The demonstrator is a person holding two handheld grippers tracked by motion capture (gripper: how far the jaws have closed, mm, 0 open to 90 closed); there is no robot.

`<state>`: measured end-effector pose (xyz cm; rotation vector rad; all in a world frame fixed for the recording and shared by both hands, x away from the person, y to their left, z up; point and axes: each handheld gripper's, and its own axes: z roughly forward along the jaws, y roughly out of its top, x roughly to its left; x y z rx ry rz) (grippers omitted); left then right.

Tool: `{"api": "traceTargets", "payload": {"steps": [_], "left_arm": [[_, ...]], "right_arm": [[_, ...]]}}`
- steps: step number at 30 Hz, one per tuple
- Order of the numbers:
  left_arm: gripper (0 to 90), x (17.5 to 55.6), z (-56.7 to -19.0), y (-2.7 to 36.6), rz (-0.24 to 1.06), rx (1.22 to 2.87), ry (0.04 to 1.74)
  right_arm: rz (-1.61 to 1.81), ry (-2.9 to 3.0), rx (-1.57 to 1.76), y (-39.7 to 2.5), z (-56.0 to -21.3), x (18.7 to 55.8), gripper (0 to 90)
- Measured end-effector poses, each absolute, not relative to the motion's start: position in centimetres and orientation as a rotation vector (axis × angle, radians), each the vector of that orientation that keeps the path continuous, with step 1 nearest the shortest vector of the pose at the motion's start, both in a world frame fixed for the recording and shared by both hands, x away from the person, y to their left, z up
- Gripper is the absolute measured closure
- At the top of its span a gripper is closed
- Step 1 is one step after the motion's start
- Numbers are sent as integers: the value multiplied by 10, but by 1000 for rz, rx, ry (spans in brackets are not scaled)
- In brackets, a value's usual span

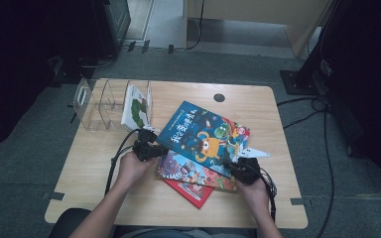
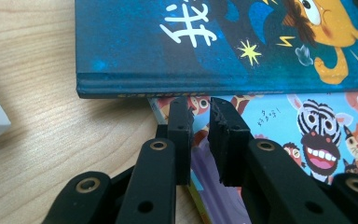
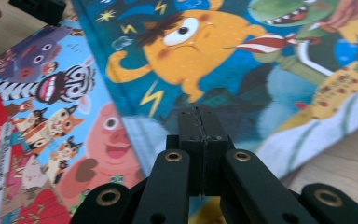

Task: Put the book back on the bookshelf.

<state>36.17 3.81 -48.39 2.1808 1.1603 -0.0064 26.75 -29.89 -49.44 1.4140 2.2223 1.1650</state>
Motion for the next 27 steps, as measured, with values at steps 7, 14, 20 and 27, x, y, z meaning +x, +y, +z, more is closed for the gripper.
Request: {"api": "traceTargets", "payload": {"steps": [7, 14, 20, 27], "left_arm": [[772, 358, -484, 36, 24, 2181, 1148], [773, 354, -484, 33, 91, 2201, 1124], [832, 359, -480, 41, 35, 2161, 1144], [892, 362, -468, 60, 38, 2094, 1170]], "right_arm": [[1158, 2267, 1366, -286, -493, 265, 900], [1182, 2298, 1329, -272, -495, 262, 900], [1183, 2338, 1299, -265, -494, 262, 900], [1146, 2394, 1269, -262, -498, 262, 900]]}}
